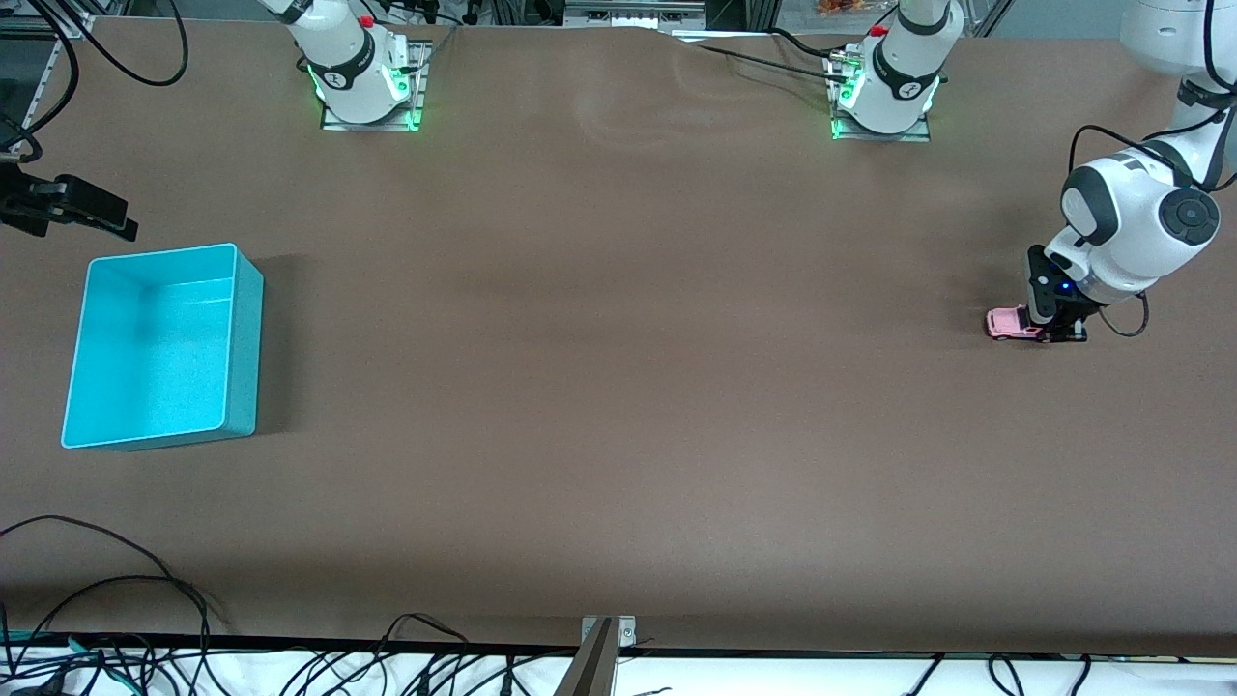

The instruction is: Wind and store pink jeep toy

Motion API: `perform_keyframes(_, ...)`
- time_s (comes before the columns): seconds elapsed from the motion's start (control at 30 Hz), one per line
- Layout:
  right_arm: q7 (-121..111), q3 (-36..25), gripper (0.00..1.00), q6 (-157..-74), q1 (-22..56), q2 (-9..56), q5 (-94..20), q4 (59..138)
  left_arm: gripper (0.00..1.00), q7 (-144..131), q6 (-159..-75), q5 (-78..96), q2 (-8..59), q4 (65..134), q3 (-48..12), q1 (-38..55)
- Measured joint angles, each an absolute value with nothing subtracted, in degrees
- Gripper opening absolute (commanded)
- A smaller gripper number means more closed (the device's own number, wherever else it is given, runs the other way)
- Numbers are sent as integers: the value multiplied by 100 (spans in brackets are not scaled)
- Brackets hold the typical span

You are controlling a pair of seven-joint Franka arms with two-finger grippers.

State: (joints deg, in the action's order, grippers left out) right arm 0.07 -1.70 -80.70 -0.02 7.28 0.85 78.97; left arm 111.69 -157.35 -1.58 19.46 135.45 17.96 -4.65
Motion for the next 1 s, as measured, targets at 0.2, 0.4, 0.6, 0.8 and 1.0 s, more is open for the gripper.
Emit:
perform_keyframes(0.2,7,-170,100,-8070,-2,728,85,7897,39,11166,-15735,-39,1956,13536,1808,-458)
perform_keyframes(0.4,7,-170,100,-8070,-2,728,85,7897,100,11197,-15724,383,2027,13540,1831,-431)
perform_keyframes(0.6,7,-170,100,-8070,-2,728,85,7897,100,11191,-15266,545,2409,13171,1724,-399)
perform_keyframes(0.8,7,-170,100,-8070,-2,728,85,7897,100,11186,-12964,558,2350,11737,1679,-335)
perform_keyframes(1.0,7,-170,100,-8070,-2,728,85,7897,100,10692,-10669,194,1814,10313,1668,-128)
